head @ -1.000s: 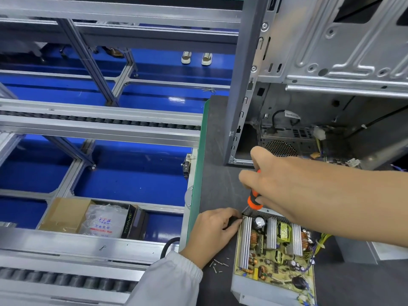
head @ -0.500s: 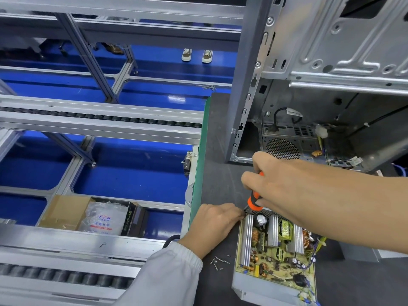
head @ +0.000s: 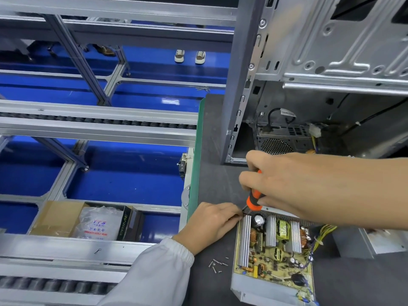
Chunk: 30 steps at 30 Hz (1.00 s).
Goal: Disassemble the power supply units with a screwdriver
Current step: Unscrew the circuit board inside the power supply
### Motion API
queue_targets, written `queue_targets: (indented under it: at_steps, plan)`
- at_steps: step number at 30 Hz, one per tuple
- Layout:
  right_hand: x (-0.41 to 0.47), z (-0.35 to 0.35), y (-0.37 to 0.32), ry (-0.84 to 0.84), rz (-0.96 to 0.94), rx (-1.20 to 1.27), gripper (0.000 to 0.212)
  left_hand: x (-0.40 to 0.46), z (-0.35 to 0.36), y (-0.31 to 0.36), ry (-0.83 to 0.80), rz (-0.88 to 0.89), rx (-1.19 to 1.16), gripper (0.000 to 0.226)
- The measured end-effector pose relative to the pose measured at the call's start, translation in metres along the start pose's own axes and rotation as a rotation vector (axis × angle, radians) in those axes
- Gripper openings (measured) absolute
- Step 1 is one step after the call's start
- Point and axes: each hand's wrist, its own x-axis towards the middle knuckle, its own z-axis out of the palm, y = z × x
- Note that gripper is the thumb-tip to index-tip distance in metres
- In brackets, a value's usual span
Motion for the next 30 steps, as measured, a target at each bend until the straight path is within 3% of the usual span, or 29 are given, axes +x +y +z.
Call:
queue_targets:
  at_steps: [4, 6, 8, 11, 17, 21, 26, 28, 30]
  plan:
    - [-0.003, 0.000, 0.003, 0.002, 0.006, 0.009, 0.018, 0.001, -0.003, 0.004, -0.014, 0.011, 0.049, 0.019]
    - [-0.004, 0.000, 0.004, 0.014, 0.012, 0.025, 0.018, 0.000, -0.004, 0.008, 0.040, -0.141, -0.057, 0.011]
    - [-0.007, 0.000, 0.005, 0.035, 0.016, 0.034, 0.019, -0.001, -0.003, 0.013, 0.141, -0.425, -0.337, 0.003]
    - [-0.014, -0.001, 0.008, 0.069, 0.032, 0.044, 0.020, 0.002, -0.006, 0.022, 0.271, -0.790, -0.856, 0.012]
    - [-0.032, -0.003, 0.008, 0.128, 0.061, 0.072, 0.022, 0.021, -0.018, 0.030, 0.355, -1.036, -1.515, 0.016]
    - [-0.055, -0.006, 0.011, 0.191, 0.092, 0.127, 0.021, 0.032, -0.027, 0.034, 0.363, -1.098, -1.748, 0.013]
    - [-0.095, 0.000, 0.019, 0.249, 0.172, 0.195, 0.013, 0.060, -0.042, 0.049, 0.156, -1.066, -1.615, 0.019]
    - [-0.113, 0.006, 0.023, 0.260, 0.210, 0.225, 0.013, 0.078, -0.049, 0.060, 0.048, -1.038, -1.417, 0.028]
    - [-0.130, 0.014, 0.028, 0.269, 0.244, 0.251, 0.012, 0.097, -0.051, 0.074, -0.037, -0.934, -1.042, 0.042]
